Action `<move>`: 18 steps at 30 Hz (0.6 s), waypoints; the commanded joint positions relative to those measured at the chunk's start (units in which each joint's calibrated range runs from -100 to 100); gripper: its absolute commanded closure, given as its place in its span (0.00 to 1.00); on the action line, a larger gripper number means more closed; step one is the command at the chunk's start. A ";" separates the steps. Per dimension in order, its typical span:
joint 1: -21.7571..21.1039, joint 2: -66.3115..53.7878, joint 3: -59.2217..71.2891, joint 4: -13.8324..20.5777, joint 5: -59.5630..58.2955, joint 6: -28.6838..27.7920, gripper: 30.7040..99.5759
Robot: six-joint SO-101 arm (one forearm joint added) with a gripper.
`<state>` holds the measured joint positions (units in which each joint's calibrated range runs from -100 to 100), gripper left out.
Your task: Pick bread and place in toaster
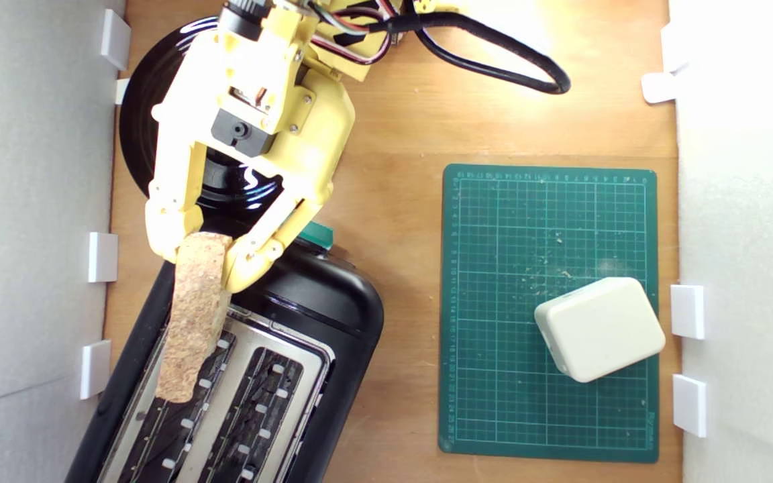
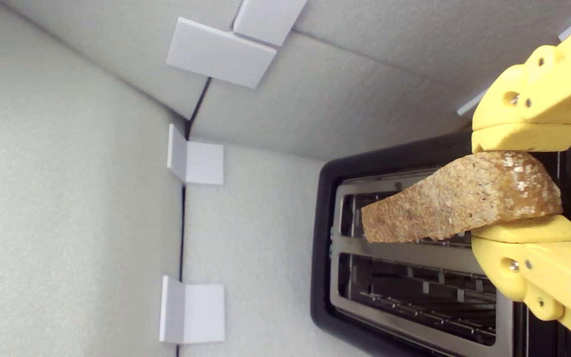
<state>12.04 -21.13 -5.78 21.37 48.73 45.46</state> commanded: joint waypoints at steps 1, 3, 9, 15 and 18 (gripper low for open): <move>0.78 -0.34 -4.16 0.93 0.08 0.29 0.57; 0.86 -0.26 -4.16 1.21 0.08 0.29 0.57; 1.26 -0.17 -4.16 2.57 0.08 0.34 0.57; 1.50 -0.51 -4.16 2.11 0.08 0.34 0.57; 1.50 -1.09 -4.34 2.20 0.08 0.34 0.57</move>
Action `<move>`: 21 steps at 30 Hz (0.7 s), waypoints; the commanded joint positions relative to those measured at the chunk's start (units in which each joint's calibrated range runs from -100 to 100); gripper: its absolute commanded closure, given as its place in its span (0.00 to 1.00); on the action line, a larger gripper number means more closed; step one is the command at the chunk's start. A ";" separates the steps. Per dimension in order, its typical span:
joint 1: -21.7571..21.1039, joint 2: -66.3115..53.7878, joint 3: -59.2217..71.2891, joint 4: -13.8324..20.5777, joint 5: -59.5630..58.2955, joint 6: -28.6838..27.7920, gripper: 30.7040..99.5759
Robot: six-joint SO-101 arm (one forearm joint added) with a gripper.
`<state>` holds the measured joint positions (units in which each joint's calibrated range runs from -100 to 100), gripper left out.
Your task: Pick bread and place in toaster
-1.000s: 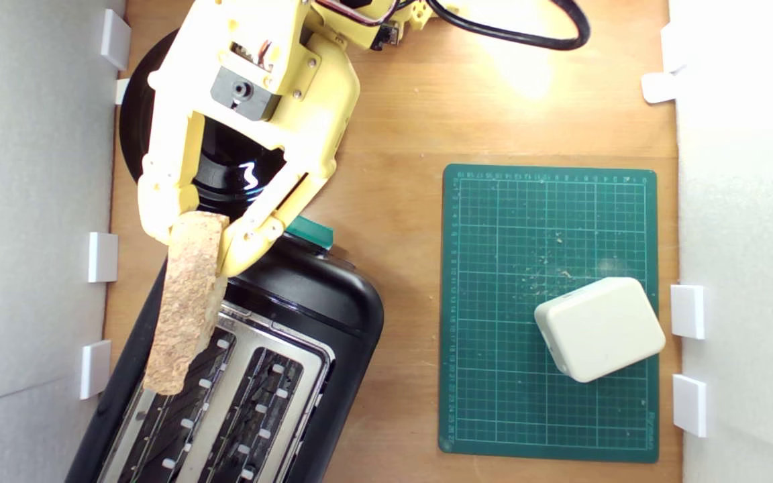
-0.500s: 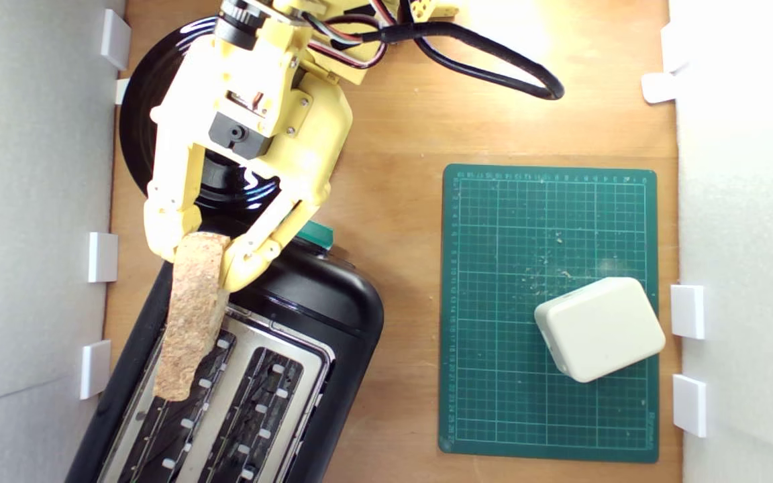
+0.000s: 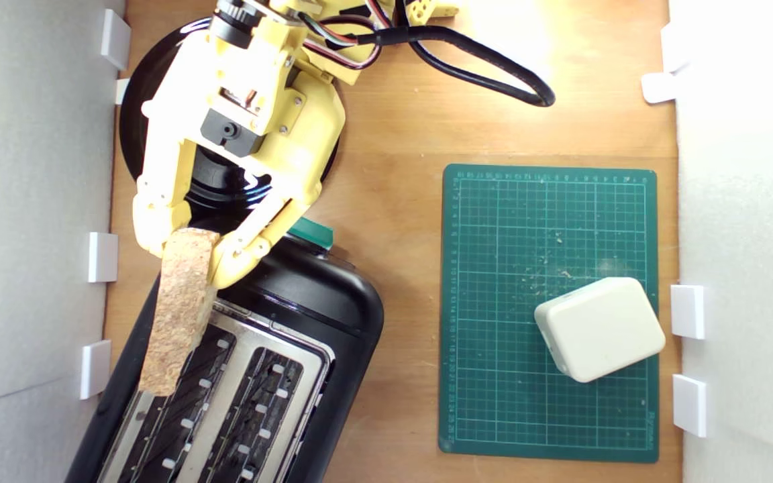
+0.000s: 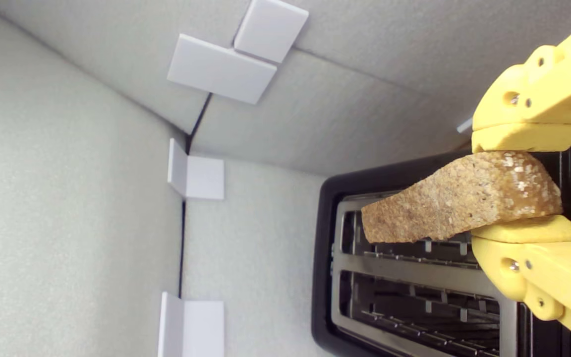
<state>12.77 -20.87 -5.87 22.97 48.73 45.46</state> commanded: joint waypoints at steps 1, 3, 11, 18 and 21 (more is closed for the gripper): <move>0.77 -1.34 -5.25 0.33 0.16 0.34 0.57; 0.77 -0.59 -8.79 0.15 1.10 0.34 0.57; -0.04 -0.42 -12.15 -0.12 8.35 2.23 0.57; -0.12 1.24 -14.69 -1.12 10.32 2.07 0.57; -0.12 3.15 -16.78 -1.39 10.32 2.07 0.57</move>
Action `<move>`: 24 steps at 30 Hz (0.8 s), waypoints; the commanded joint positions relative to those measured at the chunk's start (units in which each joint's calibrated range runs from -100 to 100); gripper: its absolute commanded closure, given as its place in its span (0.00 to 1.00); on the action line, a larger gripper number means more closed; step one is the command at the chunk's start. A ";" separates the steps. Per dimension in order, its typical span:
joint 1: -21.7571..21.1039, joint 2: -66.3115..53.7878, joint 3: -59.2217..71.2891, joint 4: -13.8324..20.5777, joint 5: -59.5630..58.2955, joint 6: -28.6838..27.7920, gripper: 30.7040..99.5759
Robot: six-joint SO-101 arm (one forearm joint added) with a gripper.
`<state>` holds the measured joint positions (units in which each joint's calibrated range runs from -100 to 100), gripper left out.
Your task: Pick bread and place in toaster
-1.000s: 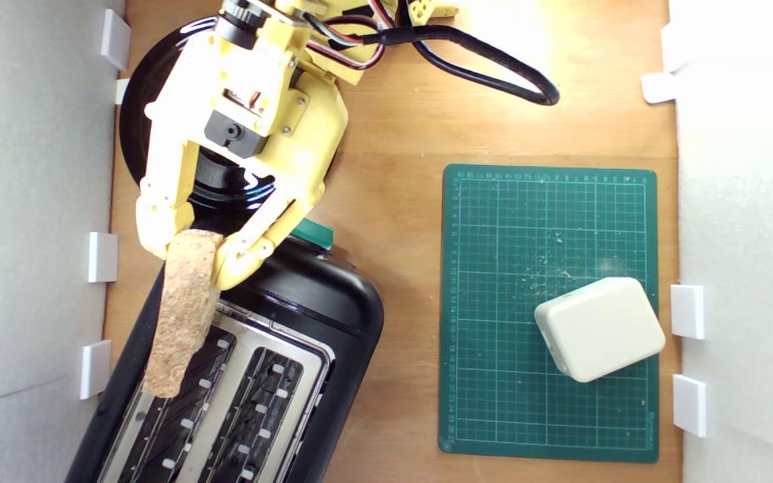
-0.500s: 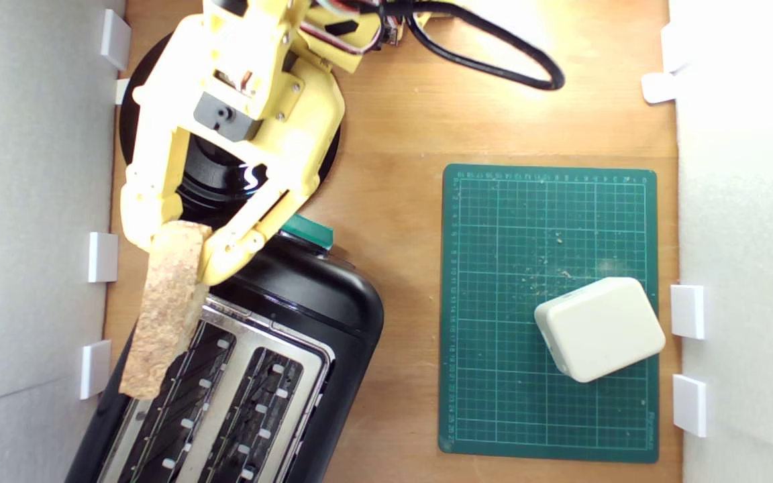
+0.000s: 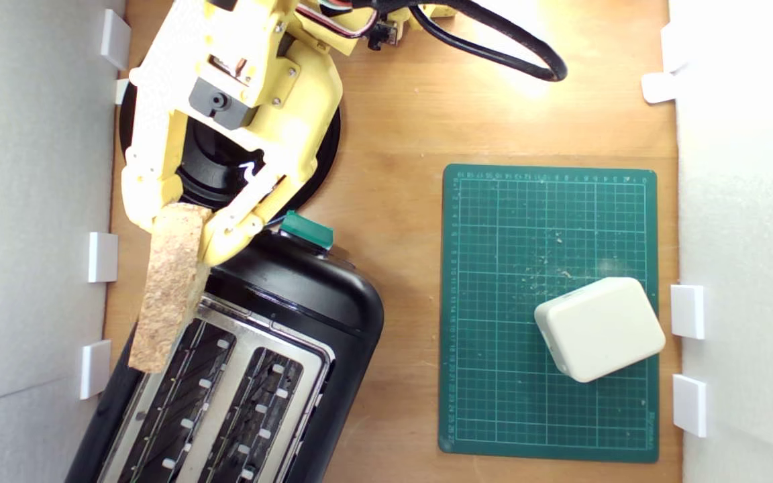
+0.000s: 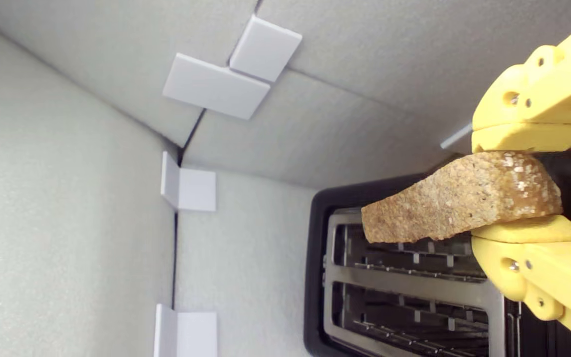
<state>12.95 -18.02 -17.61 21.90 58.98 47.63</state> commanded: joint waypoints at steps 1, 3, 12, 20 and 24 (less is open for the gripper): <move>-0.30 0.63 -5.31 -0.32 0.06 -0.16 0.57; -0.30 1.21 -5.31 -0.32 0.06 -0.16 0.57; -0.38 3.96 -5.49 -1.87 -0.11 -0.21 0.57; -0.38 5.95 -5.58 -1.87 -0.19 -0.21 0.57; -1.43 7.70 -5.67 -1.77 -0.19 -0.21 0.57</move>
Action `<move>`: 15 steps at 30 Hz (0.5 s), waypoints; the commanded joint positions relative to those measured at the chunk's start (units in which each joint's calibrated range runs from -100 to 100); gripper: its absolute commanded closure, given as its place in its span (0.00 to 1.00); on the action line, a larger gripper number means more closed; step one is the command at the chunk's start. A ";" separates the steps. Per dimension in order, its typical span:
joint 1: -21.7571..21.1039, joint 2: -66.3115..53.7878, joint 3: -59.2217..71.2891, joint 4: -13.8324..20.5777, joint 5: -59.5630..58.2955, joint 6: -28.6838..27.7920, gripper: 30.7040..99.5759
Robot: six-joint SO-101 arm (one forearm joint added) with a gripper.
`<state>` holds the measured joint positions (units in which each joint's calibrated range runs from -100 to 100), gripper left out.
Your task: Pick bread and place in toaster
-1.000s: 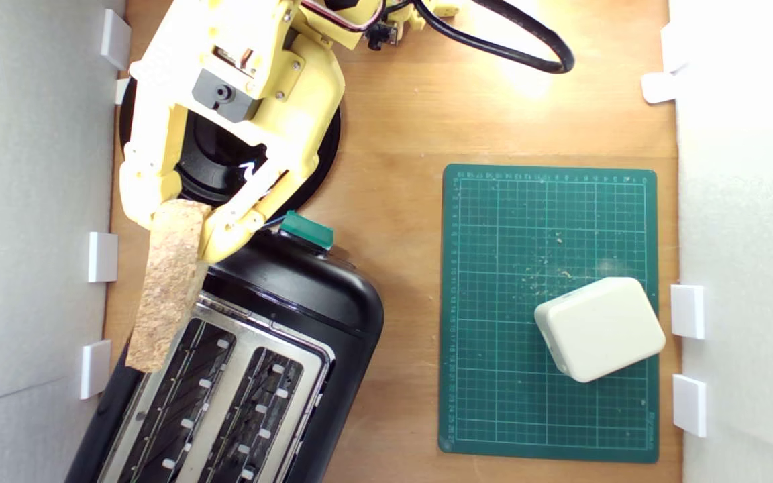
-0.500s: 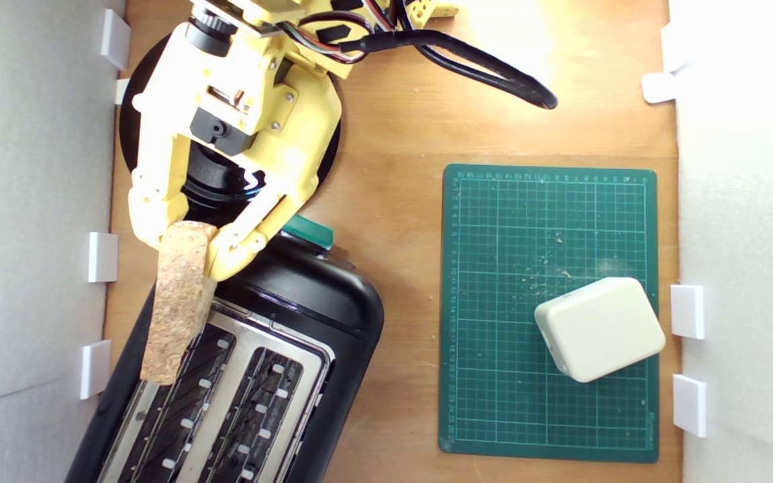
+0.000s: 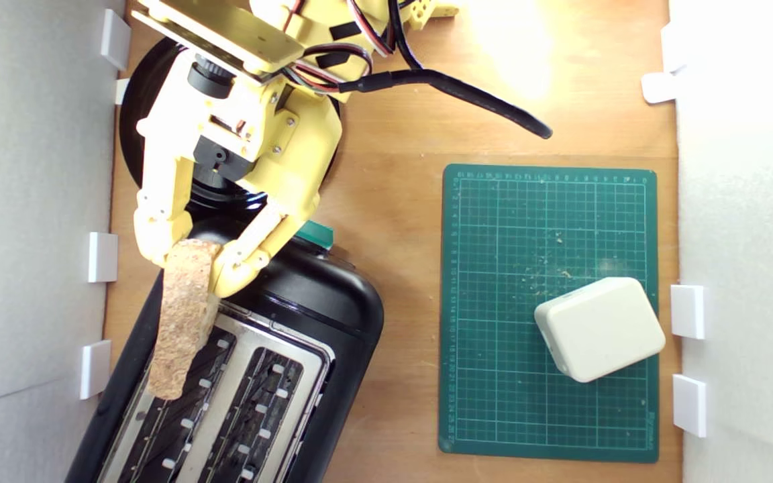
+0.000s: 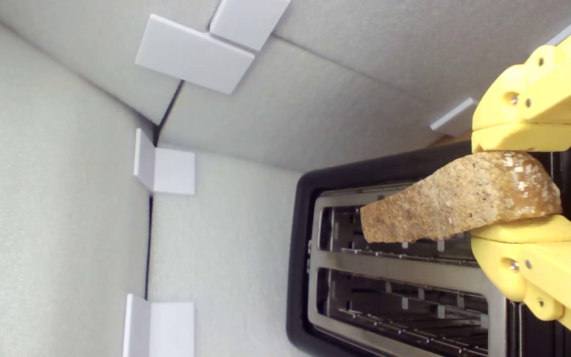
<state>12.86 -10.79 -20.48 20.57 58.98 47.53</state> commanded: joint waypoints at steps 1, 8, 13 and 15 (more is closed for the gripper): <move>-1.50 1.64 -3.80 -0.44 -0.19 -0.11 0.57; -1.98 7.72 -7.80 -0.62 -0.19 -0.11 0.57; -2.55 10.88 -7.80 -0.62 -0.28 0.16 0.57; -2.22 11.79 -7.80 -0.62 -0.28 0.31 0.57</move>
<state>11.40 0.55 -26.95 20.66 58.05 47.58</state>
